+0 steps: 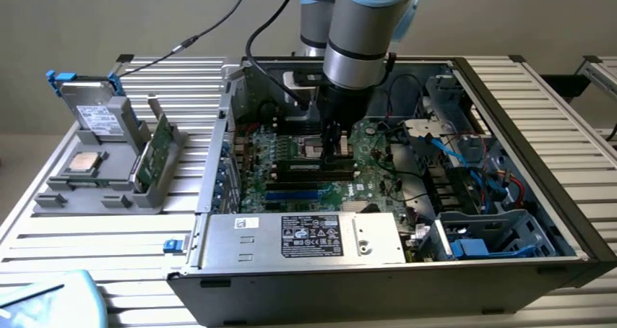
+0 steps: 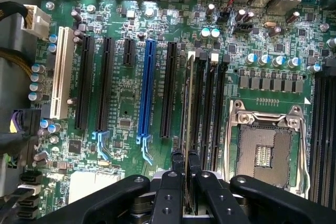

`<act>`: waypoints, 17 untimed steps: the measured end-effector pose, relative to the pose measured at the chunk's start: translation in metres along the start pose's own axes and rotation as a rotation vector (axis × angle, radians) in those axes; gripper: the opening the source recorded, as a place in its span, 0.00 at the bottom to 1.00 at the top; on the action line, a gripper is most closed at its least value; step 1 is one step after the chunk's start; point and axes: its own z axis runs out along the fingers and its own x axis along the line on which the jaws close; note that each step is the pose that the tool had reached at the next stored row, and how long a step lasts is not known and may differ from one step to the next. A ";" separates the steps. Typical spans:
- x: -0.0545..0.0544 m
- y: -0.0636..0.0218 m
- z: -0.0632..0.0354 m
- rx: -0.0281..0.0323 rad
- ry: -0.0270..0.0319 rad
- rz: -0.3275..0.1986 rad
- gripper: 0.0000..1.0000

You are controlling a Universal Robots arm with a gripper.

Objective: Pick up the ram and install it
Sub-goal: 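Insert the ram into the slot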

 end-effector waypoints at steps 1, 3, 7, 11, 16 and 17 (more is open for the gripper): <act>0.000 0.0000 0.0000 0.0013 0.0005 0.001 0.15; -0.001 -0.0001 -0.0001 0.0044 0.0023 0.004 0.15; -0.002 0.0004 0.0000 0.0139 0.0105 0.007 0.15; -0.003 0.0026 0.0008 0.0169 0.0157 0.009 0.15; -0.006 0.0029 0.0023 0.0161 0.0260 0.012 0.15; -0.006 0.0029 0.0026 0.0158 0.0301 0.012 0.15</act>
